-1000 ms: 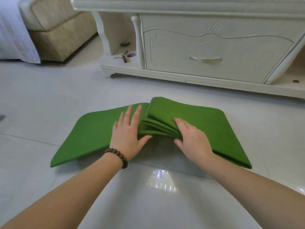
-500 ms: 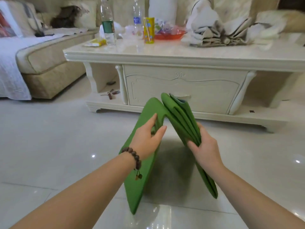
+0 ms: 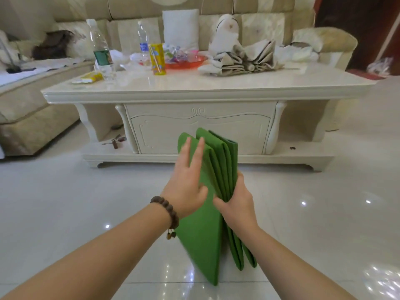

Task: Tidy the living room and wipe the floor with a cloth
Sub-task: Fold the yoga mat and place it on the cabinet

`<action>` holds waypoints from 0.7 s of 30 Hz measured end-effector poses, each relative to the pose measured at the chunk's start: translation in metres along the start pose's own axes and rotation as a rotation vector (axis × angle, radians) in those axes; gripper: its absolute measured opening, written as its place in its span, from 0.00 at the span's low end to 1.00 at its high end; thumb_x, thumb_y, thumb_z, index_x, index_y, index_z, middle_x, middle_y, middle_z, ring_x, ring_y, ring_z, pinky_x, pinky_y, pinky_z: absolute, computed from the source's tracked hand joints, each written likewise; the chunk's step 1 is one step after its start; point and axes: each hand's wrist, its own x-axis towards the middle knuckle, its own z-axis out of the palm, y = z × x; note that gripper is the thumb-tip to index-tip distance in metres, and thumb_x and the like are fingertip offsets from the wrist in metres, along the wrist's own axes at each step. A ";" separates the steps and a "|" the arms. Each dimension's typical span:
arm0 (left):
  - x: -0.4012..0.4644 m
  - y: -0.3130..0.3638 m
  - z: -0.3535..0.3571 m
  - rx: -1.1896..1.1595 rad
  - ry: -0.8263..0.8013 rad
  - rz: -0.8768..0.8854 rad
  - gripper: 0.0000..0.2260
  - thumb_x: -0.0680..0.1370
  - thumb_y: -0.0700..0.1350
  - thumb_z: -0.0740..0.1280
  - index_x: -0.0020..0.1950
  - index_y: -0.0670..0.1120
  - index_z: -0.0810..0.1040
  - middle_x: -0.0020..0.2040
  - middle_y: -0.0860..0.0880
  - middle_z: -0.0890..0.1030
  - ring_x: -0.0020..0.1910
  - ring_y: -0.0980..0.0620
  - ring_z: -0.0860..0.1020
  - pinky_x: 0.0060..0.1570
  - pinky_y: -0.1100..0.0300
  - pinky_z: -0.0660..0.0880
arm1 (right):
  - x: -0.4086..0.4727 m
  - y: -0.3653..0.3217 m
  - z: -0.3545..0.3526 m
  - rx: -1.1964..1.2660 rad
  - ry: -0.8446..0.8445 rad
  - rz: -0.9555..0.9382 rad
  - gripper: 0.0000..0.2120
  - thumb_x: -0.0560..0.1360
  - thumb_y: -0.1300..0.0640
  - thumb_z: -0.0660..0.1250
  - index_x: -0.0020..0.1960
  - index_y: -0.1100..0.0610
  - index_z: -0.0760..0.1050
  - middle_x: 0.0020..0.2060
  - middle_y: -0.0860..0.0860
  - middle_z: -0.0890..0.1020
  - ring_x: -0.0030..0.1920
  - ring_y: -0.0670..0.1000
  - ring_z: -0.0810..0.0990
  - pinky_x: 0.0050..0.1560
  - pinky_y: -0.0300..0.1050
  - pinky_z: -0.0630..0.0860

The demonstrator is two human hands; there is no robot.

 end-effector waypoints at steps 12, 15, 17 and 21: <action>0.029 0.025 -0.043 1.078 -0.078 0.479 0.20 0.77 0.57 0.62 0.63 0.45 0.68 0.61 0.47 0.74 0.61 0.44 0.71 0.68 0.47 0.60 | 0.009 -0.051 -0.051 -0.468 -0.260 -0.369 0.38 0.68 0.45 0.70 0.71 0.39 0.53 0.56 0.43 0.74 0.54 0.50 0.75 0.52 0.48 0.74; 0.024 0.004 -0.071 0.937 -0.091 0.215 0.29 0.71 0.68 0.63 0.62 0.50 0.67 0.58 0.52 0.72 0.58 0.50 0.70 0.62 0.53 0.63 | 0.011 -0.048 -0.073 -0.804 -0.276 -0.344 0.52 0.65 0.37 0.72 0.74 0.37 0.36 0.60 0.47 0.69 0.61 0.51 0.69 0.62 0.50 0.68; 0.016 -0.011 -0.082 0.845 -0.072 0.110 0.30 0.69 0.72 0.62 0.62 0.52 0.67 0.56 0.55 0.73 0.56 0.53 0.70 0.61 0.55 0.64 | 0.021 -0.055 -0.084 -0.899 -0.245 -0.358 0.48 0.67 0.37 0.71 0.74 0.37 0.40 0.61 0.46 0.70 0.62 0.51 0.69 0.64 0.50 0.66; -0.006 -0.041 -0.085 0.671 -0.053 -0.015 0.31 0.66 0.74 0.60 0.60 0.55 0.69 0.53 0.57 0.74 0.52 0.55 0.71 0.59 0.56 0.68 | 0.042 -0.076 -0.081 -0.932 -0.294 -0.513 0.38 0.73 0.38 0.65 0.74 0.37 0.46 0.61 0.44 0.71 0.62 0.50 0.69 0.66 0.51 0.63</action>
